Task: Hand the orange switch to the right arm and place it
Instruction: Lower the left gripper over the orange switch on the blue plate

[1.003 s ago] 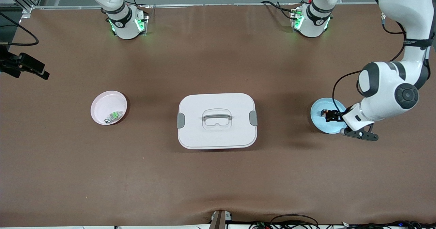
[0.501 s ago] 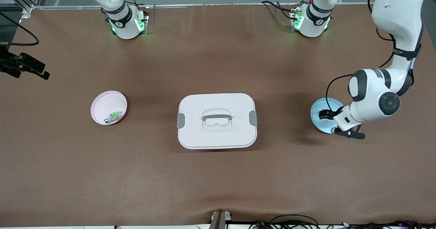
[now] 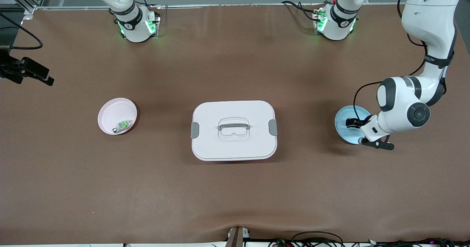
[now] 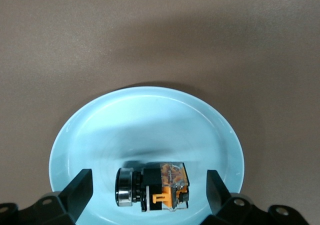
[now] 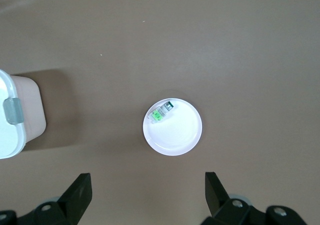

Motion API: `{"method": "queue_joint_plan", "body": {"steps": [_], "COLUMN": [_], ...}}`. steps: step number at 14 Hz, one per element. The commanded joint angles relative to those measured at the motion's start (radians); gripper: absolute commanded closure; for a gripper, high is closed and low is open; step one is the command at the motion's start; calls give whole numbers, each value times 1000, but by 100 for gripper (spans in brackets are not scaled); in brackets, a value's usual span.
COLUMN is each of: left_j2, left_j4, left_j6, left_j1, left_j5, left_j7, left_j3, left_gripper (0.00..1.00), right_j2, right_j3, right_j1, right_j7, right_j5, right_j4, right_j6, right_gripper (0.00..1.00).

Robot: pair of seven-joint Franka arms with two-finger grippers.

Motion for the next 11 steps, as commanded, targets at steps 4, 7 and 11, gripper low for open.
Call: {"method": "queue_joint_plan", "body": {"steps": [4, 7, 11], "left_j2": [-61, -95, -98], "left_j4": [-100, -139, -182], "left_j6": [71, 73, 149], "left_j1": [-5, -1, -1], "left_j5": [34, 35, 66], "left_j7": [-87, -93, -94], "left_j3": [-1, 1, 1], "left_gripper": [0, 0, 0], "right_j2": [-15, -15, -15], "right_j3": [6, 6, 6], "right_j1": [-5, -5, -5], "right_j7": [3, 3, 3], "right_j5": [-31, -31, -31], "right_j4": [-12, -12, -12], "right_j6": [-2, -2, -1], "right_gripper": [0, 0, 0]}}
